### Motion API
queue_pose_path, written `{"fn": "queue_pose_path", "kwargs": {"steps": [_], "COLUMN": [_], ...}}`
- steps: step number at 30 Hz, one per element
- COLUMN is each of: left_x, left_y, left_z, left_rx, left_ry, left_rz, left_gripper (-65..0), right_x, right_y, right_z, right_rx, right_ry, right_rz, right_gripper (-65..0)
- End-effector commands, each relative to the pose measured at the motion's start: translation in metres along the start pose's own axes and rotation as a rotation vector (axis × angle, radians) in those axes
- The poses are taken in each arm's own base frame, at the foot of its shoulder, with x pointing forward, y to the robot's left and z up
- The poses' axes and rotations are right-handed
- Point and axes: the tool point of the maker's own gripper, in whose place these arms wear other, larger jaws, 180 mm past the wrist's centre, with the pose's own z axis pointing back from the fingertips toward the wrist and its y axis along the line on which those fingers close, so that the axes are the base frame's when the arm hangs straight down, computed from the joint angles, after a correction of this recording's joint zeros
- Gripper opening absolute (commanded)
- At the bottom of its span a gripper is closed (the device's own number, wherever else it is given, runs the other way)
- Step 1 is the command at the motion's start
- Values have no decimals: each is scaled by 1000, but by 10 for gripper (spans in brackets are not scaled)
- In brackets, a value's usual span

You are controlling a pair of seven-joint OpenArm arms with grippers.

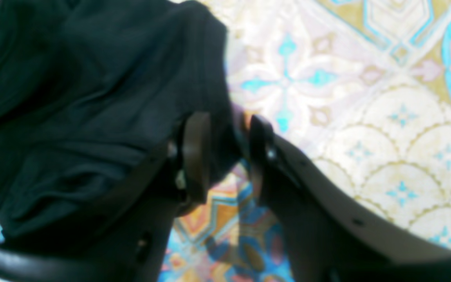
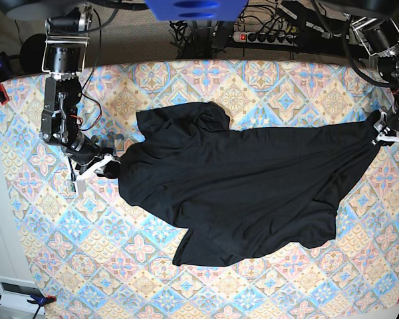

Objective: Layout the t-shirt on the table in an organized manner, then fold the t-shirt properly
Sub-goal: 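Drag the held shirt end with the right gripper away from the left gripper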

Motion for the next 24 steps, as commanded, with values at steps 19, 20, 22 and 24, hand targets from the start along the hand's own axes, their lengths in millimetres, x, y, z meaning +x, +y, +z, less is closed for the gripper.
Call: {"fn": "queue_pose_path", "kwargs": {"steps": [19,20,22,24], "left_x": [-7,-7,-8,-8], "left_y": [-17,-17,-18,-20], "left_z": [-4,-4,-4,-5], "left_rx": [-46,-46,-48,-52], "left_ry": [-12,-11,-10,-8], "left_rz": [32,32,33,33], "left_gripper": [-431,-431,-432,-433], "right_x": [-19,-23,-29,-31], "right_y": [14,12,8,5], "right_z": [-25,-26,-27,-28], "right_rx": [40,35,28,23], "right_ry": [92,101,113,110], "right_rz": [40,32,20,13], "right_gripper": [-396,-396,-397,-417]}}
